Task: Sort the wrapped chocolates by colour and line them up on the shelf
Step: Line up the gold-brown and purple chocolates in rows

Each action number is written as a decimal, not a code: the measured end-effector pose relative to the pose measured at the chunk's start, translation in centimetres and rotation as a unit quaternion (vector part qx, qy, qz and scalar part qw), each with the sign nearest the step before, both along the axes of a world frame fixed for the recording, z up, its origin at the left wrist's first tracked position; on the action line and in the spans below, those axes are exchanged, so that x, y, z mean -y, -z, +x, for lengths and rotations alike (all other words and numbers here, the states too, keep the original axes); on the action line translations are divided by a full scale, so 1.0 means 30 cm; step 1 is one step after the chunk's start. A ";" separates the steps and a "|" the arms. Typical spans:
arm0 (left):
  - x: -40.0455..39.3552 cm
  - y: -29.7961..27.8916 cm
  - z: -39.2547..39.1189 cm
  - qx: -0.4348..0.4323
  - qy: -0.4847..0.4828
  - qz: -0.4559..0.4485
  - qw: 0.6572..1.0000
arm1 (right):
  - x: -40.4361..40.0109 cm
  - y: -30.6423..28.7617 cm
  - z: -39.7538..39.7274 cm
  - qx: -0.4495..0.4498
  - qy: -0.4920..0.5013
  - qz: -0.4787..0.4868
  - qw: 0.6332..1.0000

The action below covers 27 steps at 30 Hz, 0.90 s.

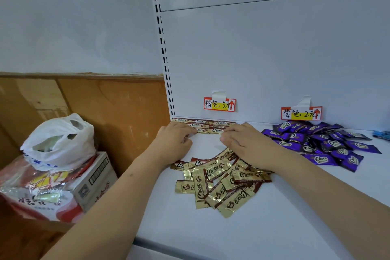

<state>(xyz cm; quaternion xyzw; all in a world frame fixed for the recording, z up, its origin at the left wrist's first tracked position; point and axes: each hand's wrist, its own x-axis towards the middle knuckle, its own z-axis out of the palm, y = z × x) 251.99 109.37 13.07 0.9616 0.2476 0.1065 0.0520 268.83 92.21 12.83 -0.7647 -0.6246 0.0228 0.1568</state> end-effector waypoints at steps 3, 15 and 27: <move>0.039 -0.027 -0.008 0.104 0.029 -0.035 0.994 | 0.014 -0.032 0.005 -0.063 0.005 0.052 0.997; 0.140 -0.079 -0.028 -0.002 0.113 -0.209 0.971 | 0.067 -0.085 0.035 -0.106 -0.007 -0.033 0.994; 0.137 -0.113 -0.059 0.007 0.139 -0.307 0.941 | 0.068 -0.088 0.060 -0.267 0.039 0.063 0.961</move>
